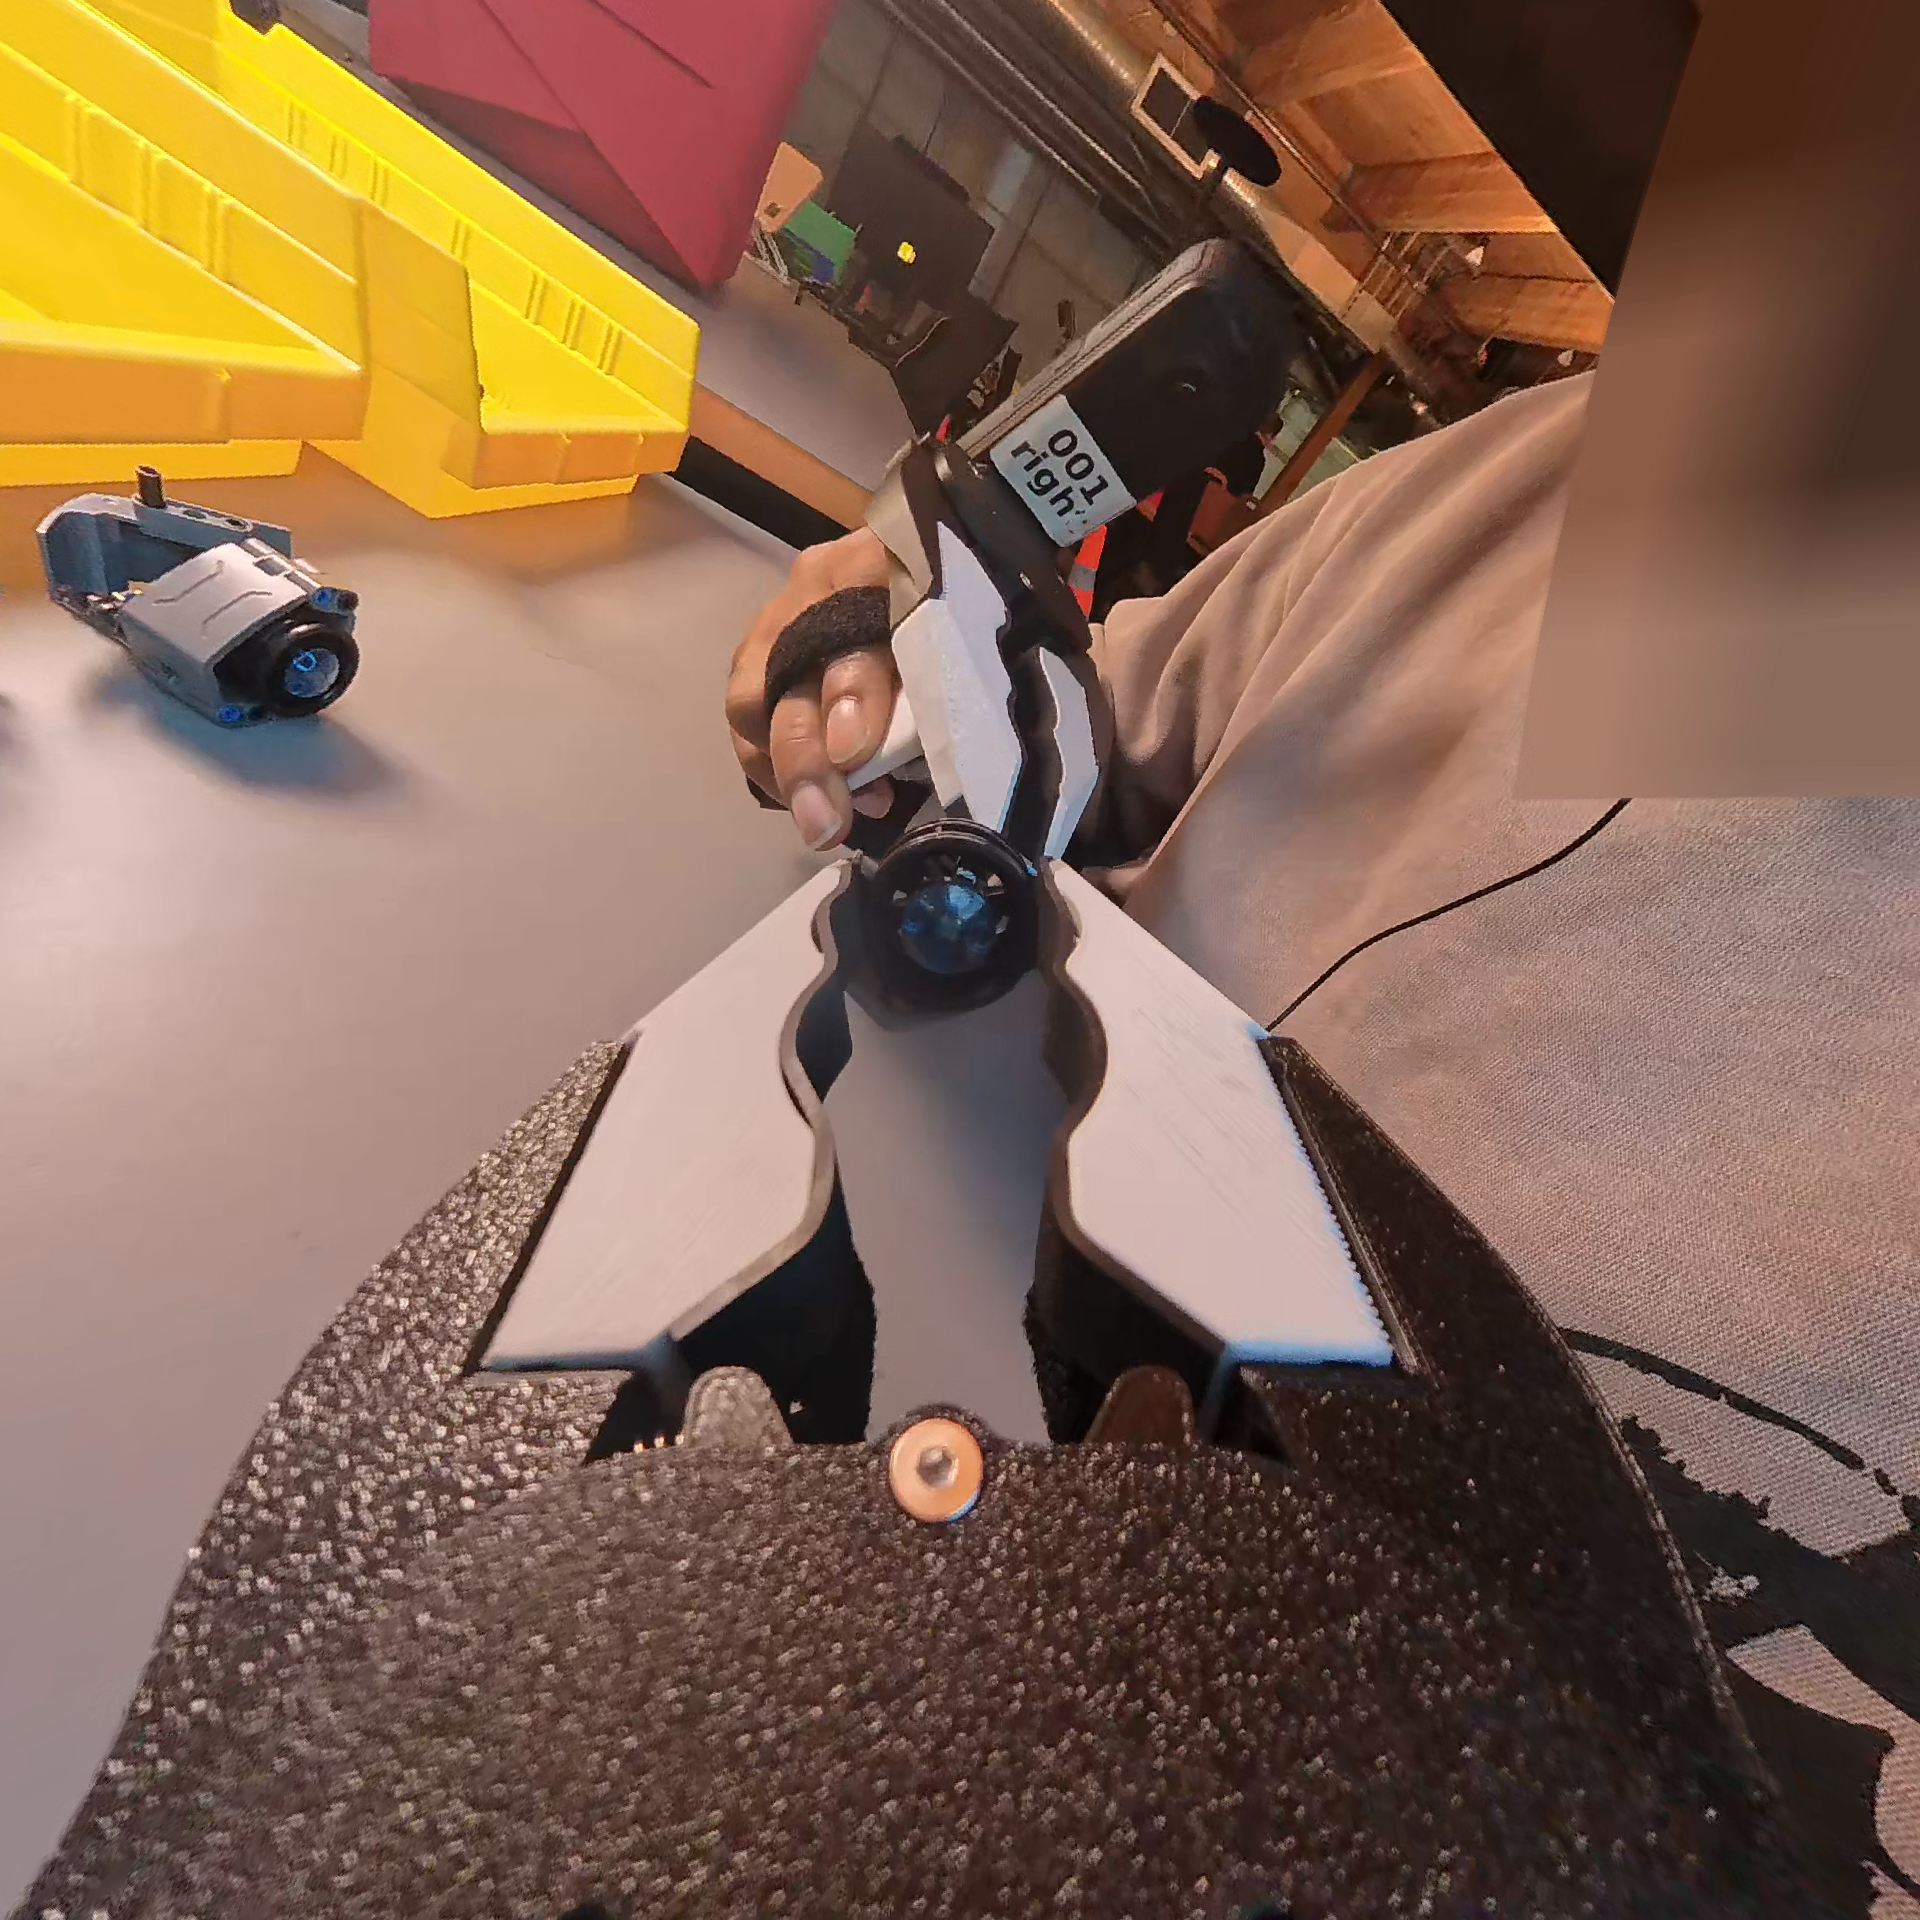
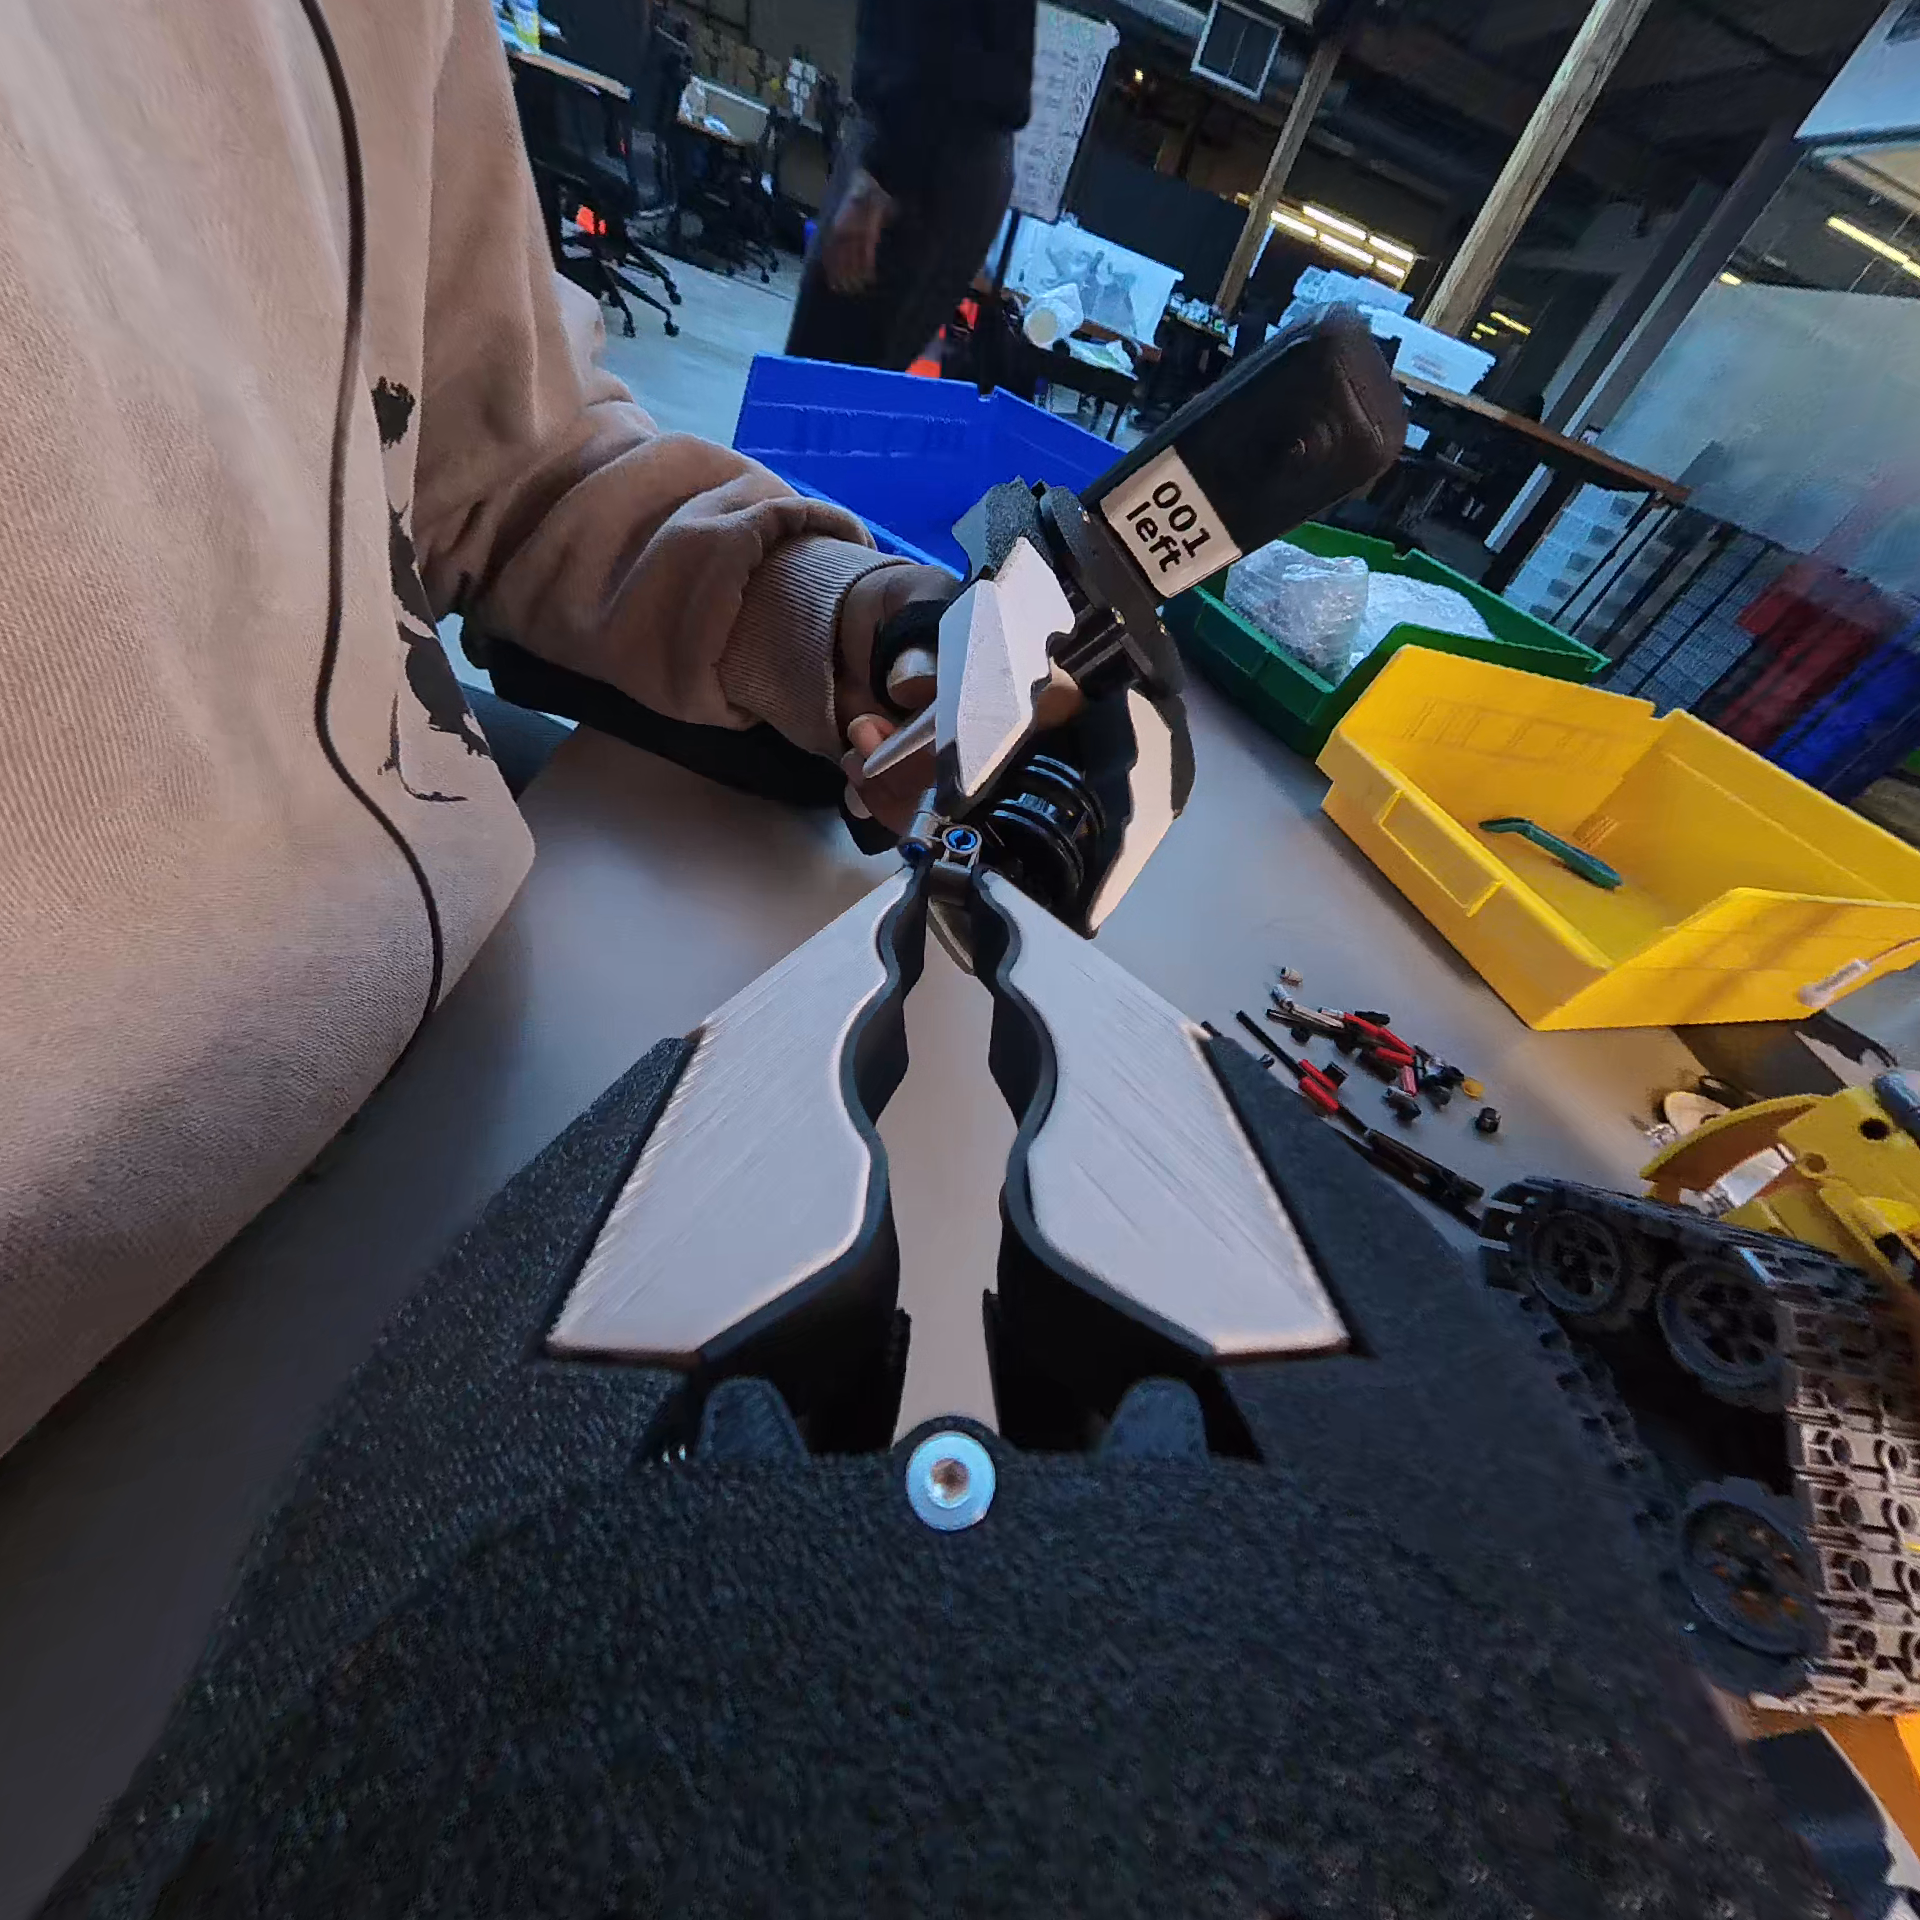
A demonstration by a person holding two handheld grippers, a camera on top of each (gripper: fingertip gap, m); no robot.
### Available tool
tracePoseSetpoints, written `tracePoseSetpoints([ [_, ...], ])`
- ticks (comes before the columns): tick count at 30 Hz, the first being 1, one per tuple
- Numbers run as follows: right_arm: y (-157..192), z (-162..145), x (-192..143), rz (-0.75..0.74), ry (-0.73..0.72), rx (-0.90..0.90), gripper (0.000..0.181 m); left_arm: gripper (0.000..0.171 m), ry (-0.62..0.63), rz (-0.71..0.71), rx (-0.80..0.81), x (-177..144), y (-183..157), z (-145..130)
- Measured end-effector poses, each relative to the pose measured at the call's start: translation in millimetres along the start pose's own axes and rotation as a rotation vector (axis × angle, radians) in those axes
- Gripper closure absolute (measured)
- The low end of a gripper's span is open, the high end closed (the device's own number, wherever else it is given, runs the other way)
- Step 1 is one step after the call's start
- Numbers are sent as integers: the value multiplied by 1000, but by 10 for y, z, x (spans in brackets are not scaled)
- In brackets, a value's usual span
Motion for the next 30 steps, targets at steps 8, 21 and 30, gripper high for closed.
tracePoseSetpoints([
  [8,48,-13,42,2,2,-33,172,139,-7,0,28,12,-25,-1],
  [21,126,-124,101,50,109,-140,169,139,22,19,16,37,44,-69],
  [30,92,-135,67,52,197,-220,172,140,61,12,-20,28,111,-63],
])
Point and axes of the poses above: each gripper's, where its closed fingertips meet, x out along the fingers, z out of its top, y = z × x across the jaws, the point moved 1 cm from there along -x, back along the fingers, and after that the axes turned 10 degrees about -y, right-handed, at the moved point
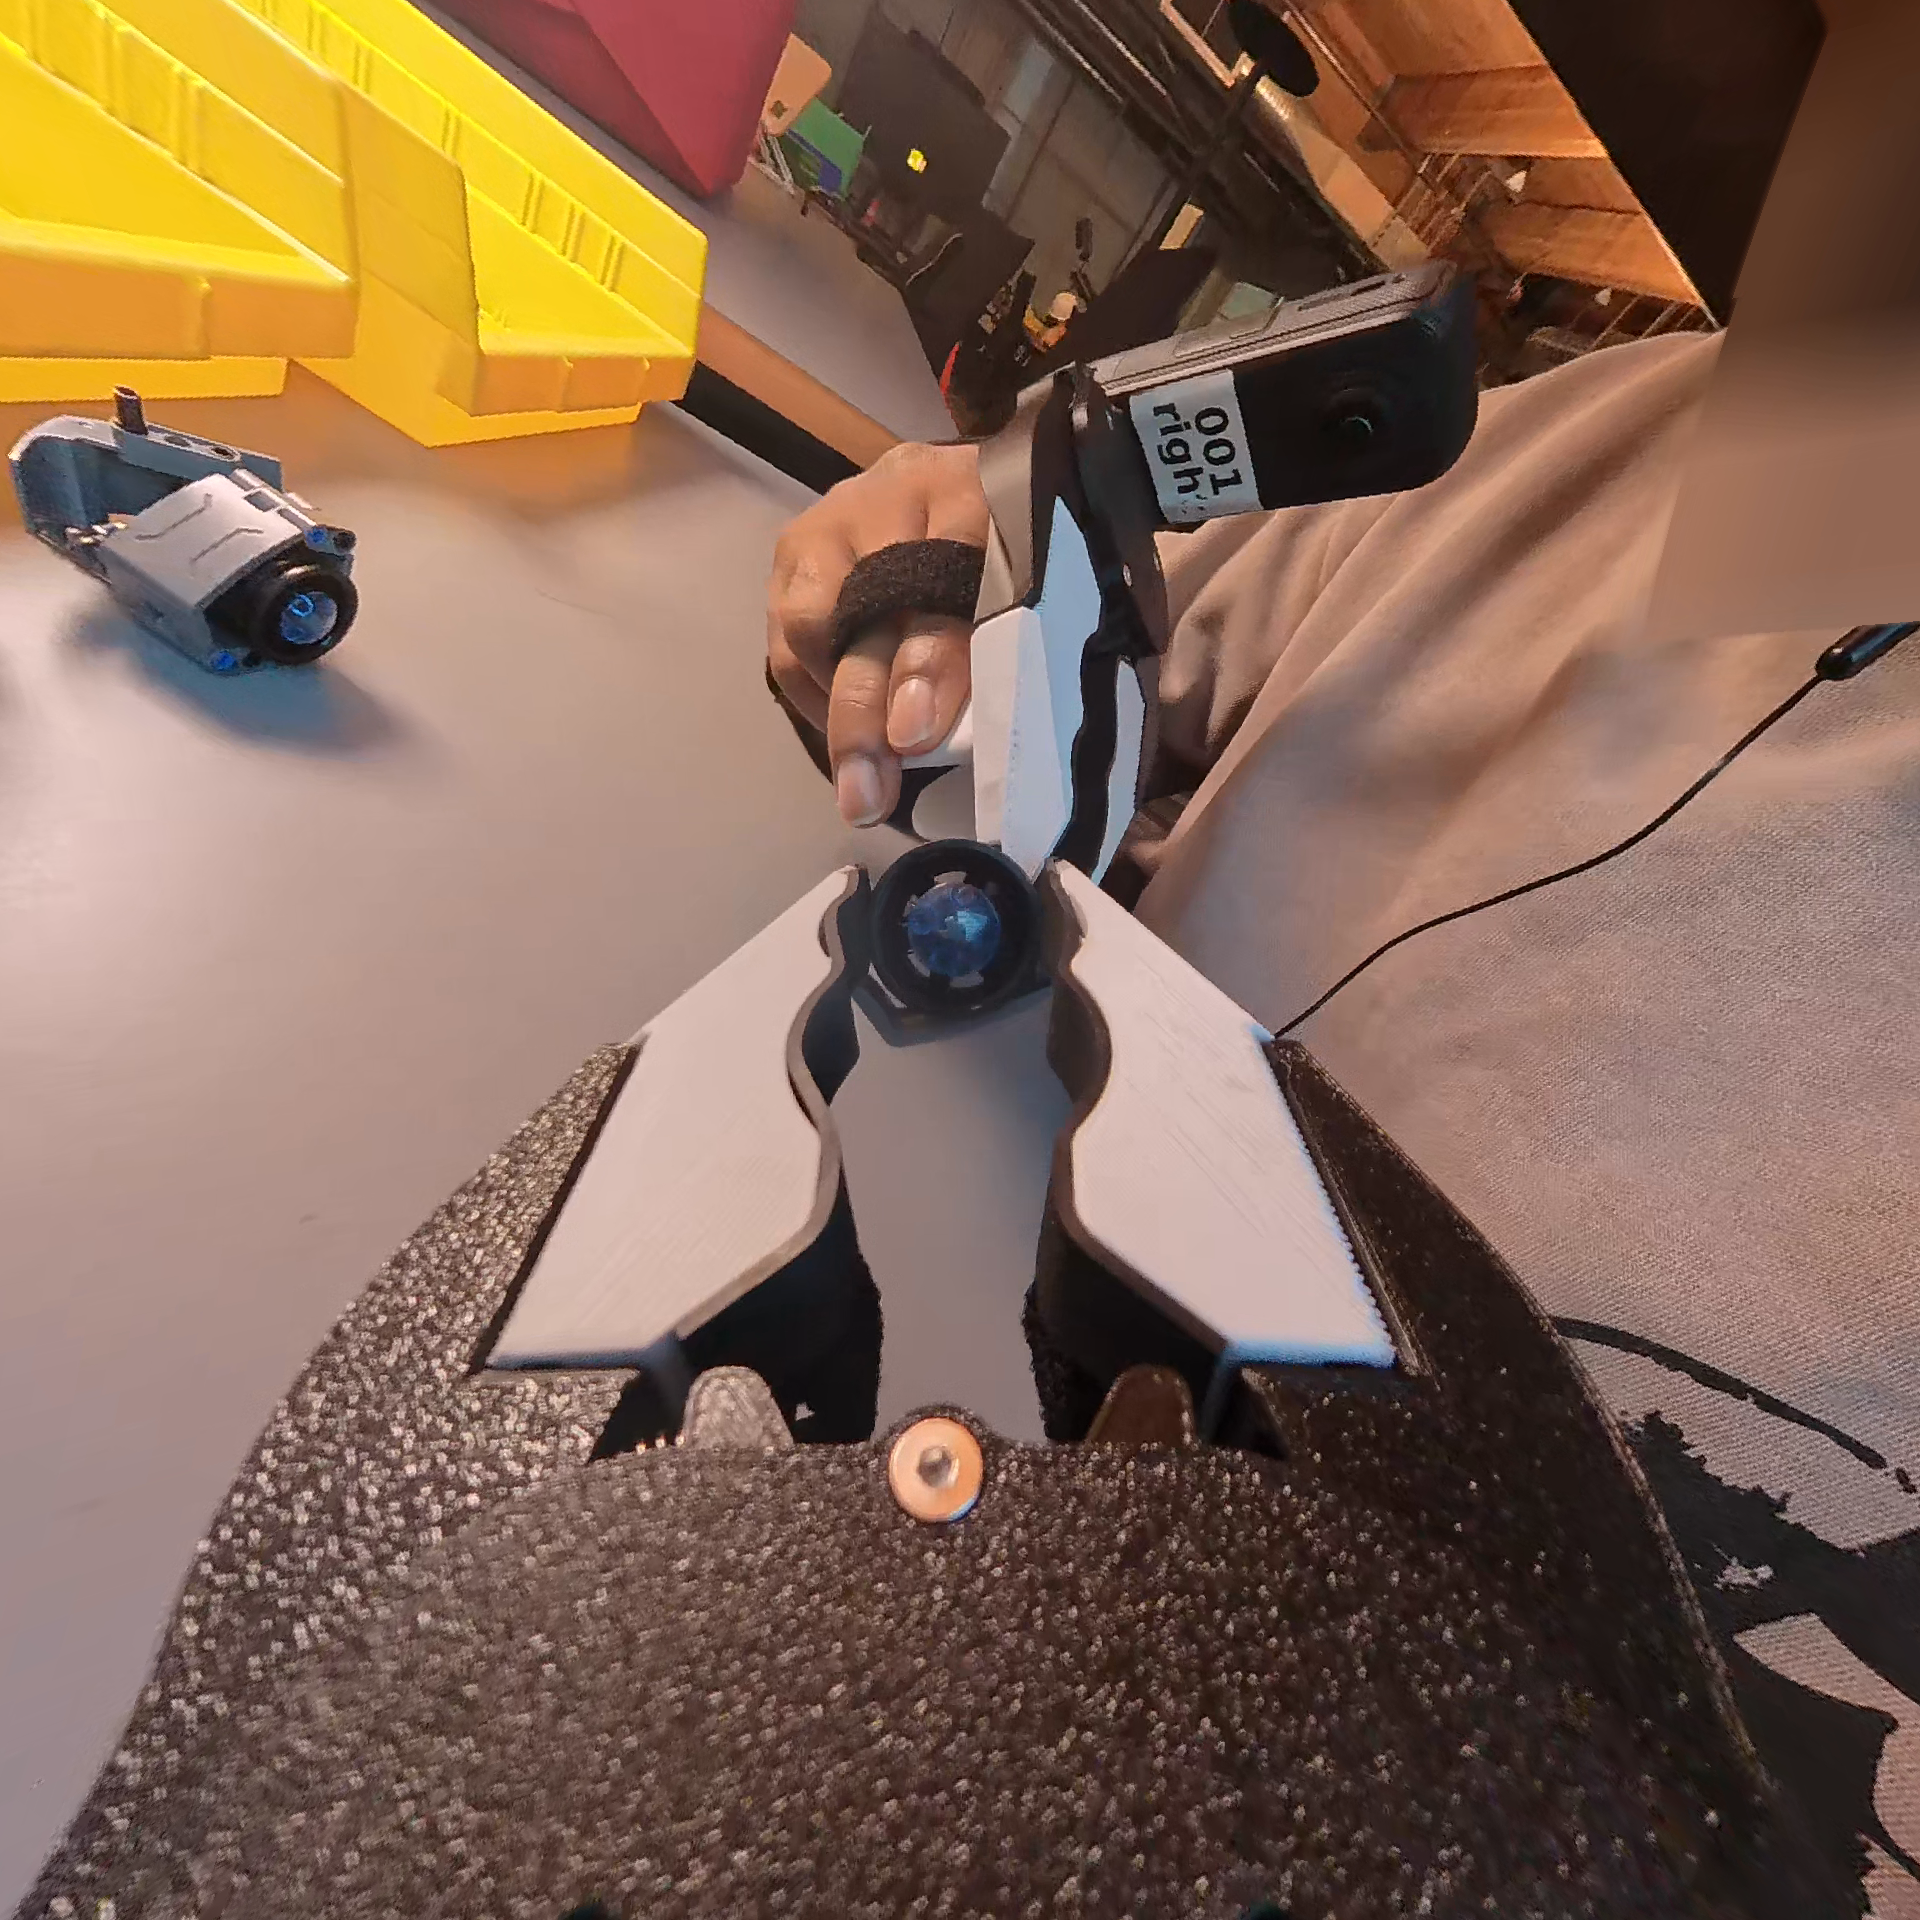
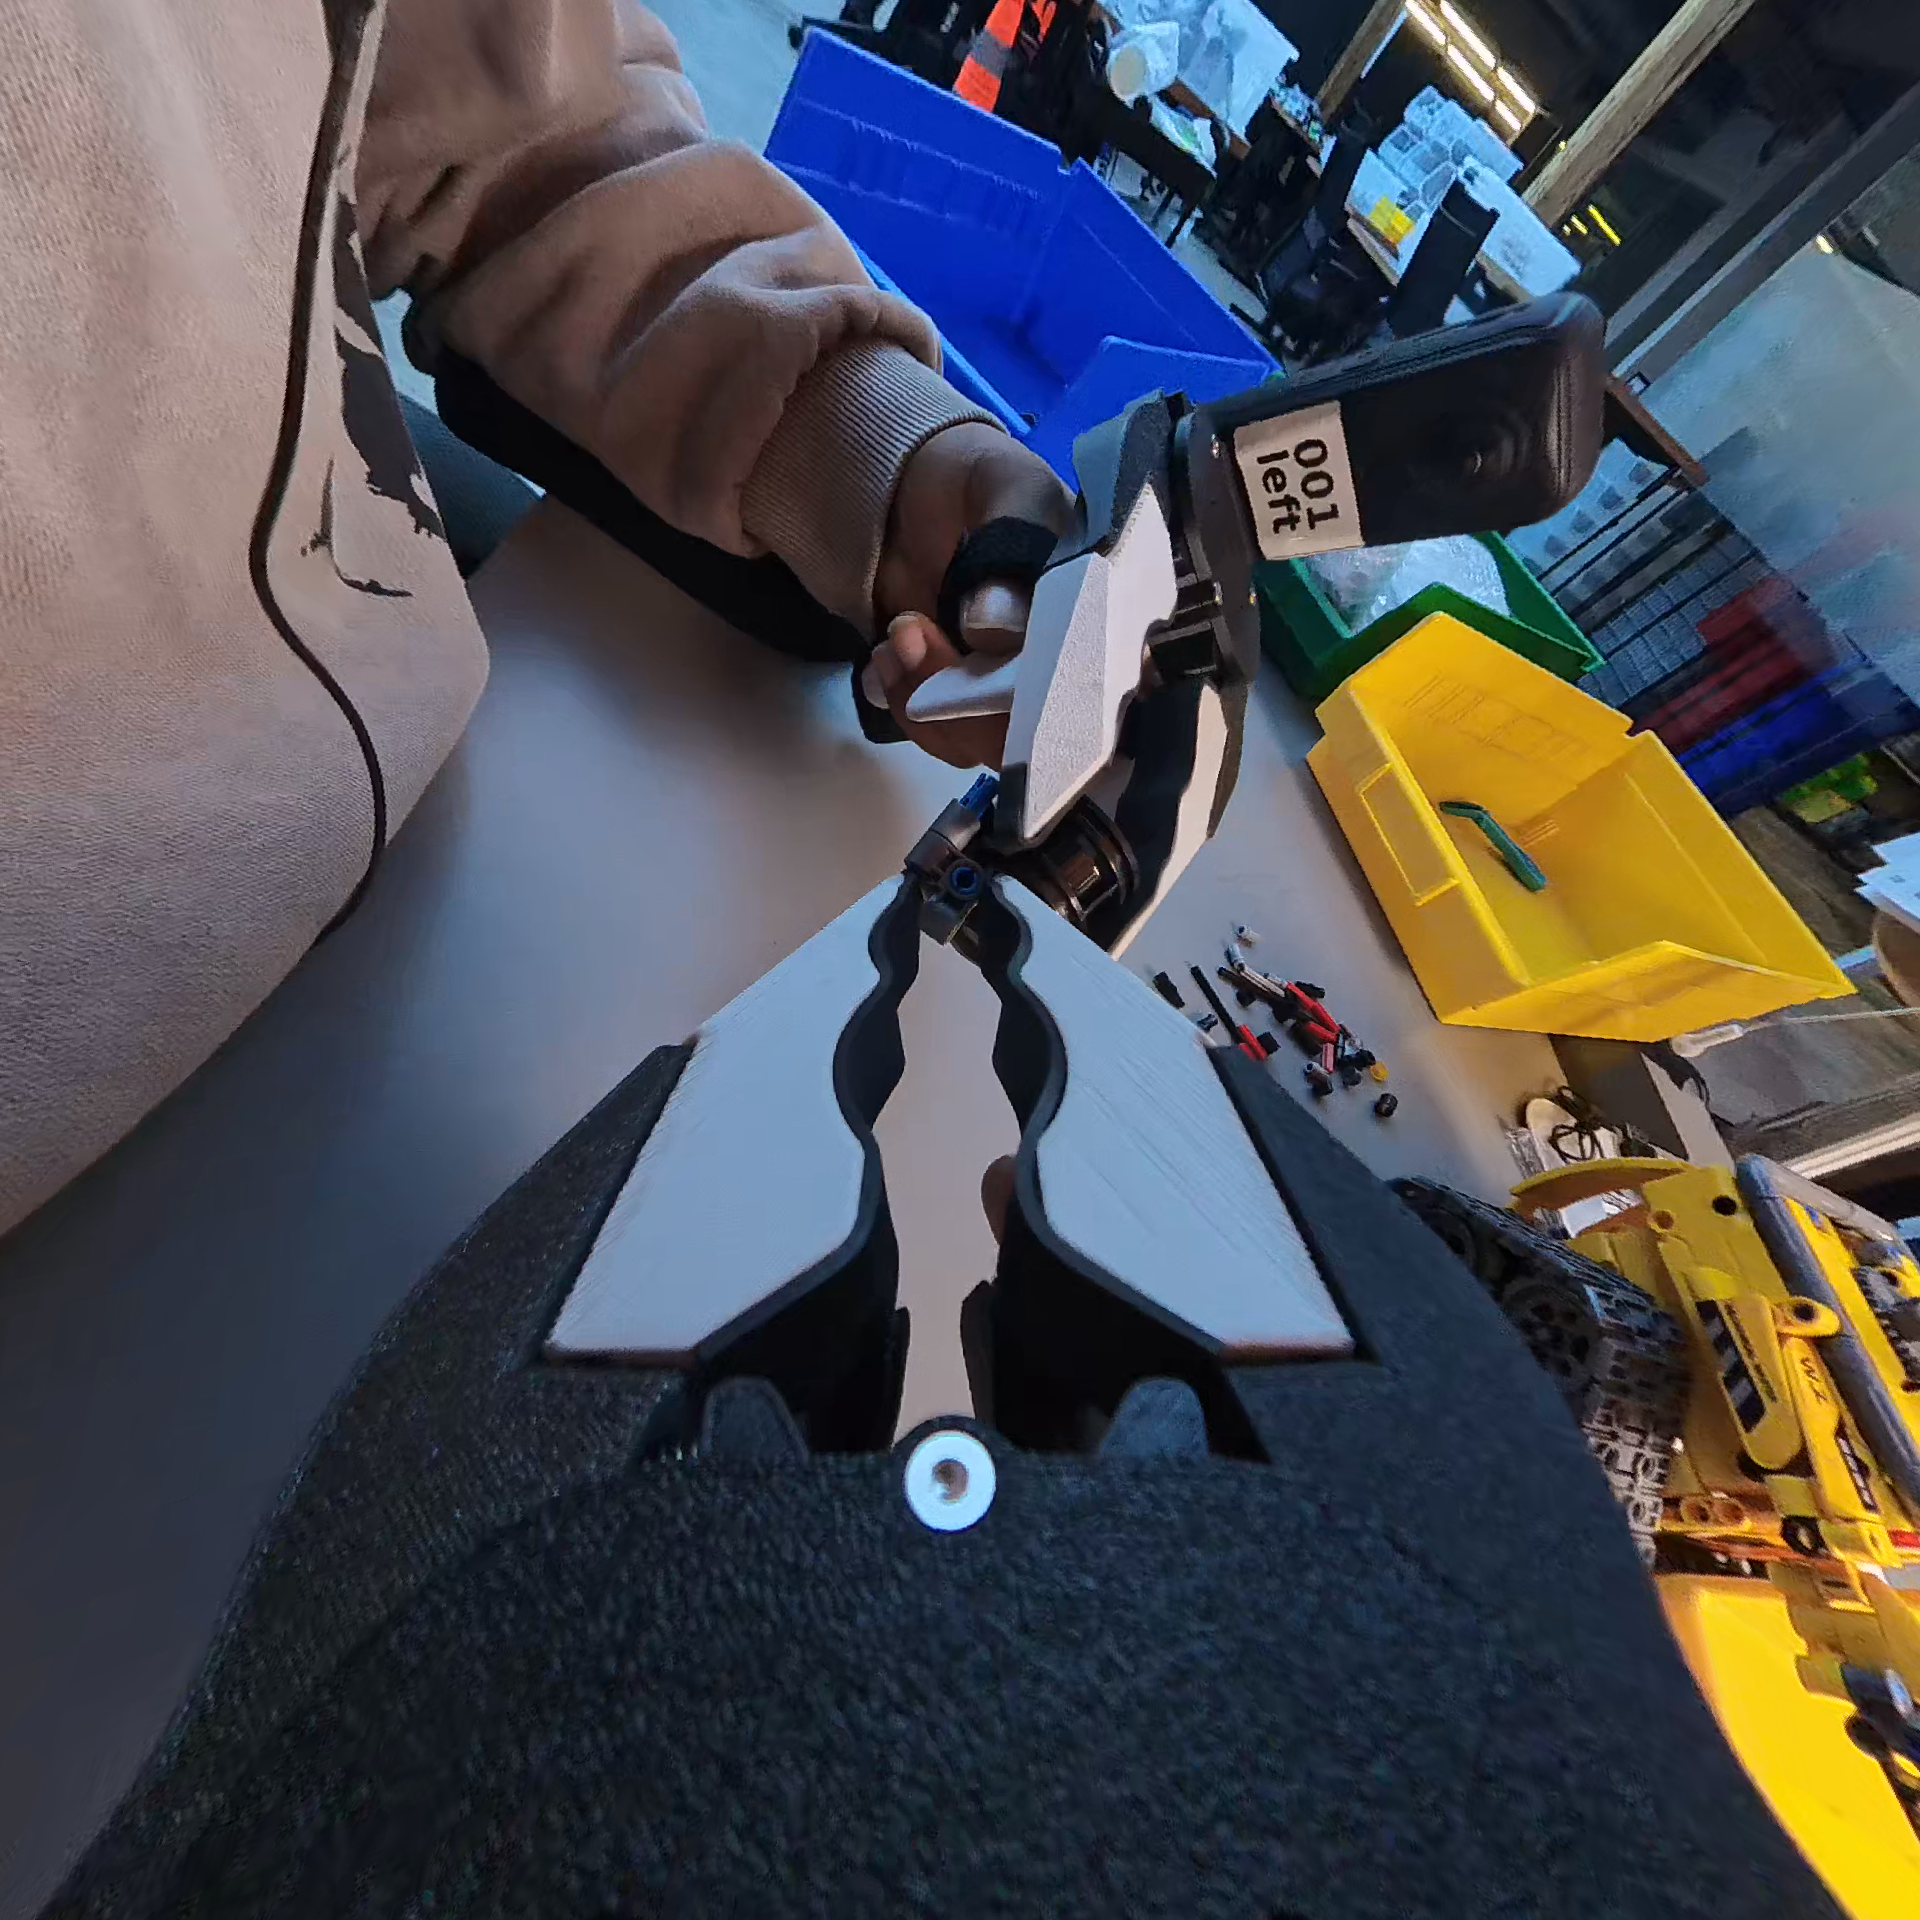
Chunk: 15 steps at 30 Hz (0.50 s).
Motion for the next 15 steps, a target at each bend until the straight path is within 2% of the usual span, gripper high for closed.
tracePoseSetpoints([
  [15,-18,-59,-104,-22,78,-53,172,141,31,-37,-121,84,106,-11],
])
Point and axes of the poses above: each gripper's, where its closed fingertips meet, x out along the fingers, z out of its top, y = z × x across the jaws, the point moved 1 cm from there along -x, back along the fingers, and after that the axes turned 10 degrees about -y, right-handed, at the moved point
